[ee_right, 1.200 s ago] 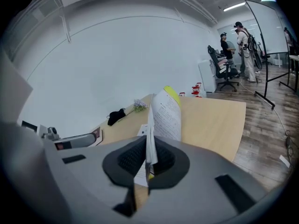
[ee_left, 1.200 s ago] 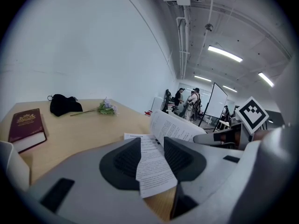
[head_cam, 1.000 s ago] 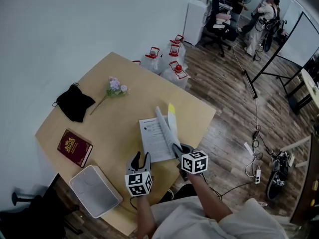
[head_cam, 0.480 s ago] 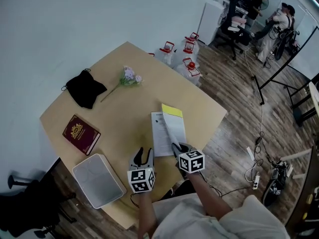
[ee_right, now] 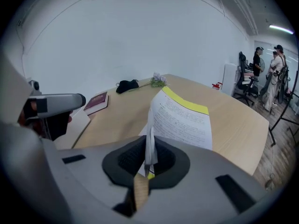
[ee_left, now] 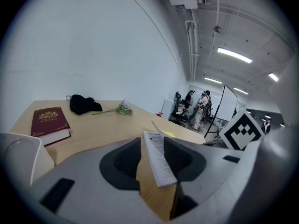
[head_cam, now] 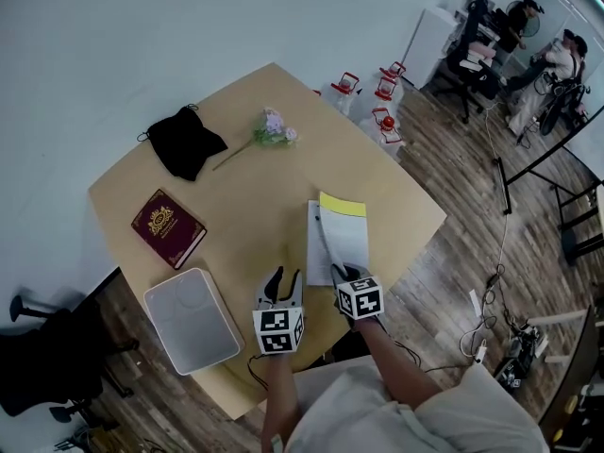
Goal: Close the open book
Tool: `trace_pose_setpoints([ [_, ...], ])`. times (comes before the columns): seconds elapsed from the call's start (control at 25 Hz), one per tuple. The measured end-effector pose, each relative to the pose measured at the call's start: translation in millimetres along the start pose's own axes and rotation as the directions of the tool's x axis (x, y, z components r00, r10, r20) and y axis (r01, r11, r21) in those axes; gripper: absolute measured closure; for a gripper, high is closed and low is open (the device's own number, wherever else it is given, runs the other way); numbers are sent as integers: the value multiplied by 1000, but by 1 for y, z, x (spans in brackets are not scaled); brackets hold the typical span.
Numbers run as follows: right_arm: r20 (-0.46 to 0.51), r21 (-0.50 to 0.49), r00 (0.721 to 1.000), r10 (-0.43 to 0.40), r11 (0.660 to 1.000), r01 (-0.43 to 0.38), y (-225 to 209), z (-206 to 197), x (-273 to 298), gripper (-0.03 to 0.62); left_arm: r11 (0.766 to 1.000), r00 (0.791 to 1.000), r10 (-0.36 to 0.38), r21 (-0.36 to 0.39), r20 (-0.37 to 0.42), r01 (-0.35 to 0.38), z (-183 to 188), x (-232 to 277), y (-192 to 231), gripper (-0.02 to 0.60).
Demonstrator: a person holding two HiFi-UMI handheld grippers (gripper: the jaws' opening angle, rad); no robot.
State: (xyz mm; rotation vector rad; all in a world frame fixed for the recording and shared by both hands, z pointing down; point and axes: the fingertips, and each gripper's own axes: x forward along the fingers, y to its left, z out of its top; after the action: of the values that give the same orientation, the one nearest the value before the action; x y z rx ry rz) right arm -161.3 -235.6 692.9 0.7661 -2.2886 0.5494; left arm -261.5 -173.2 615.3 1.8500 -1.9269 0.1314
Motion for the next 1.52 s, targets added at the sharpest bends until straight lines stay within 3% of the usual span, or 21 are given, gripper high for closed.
trace_pose_setpoints([
  [0.48, -84, -81, 996, -15, 997, 8, 13, -20, 35, 543, 999, 999, 39, 13, -13, -39, -5, -9, 12, 419],
  [0.76, -117, -105, 993, -11, 994, -2, 23, -30, 46, 477, 998, 997, 68, 17, -23, -67, -11, -20, 21, 419],
  [1.52, -81, -98, 995, 61, 993, -68, 37, -47, 16, 450, 998, 998, 33, 62, -46, -30, -22, -35, -24, 419],
])
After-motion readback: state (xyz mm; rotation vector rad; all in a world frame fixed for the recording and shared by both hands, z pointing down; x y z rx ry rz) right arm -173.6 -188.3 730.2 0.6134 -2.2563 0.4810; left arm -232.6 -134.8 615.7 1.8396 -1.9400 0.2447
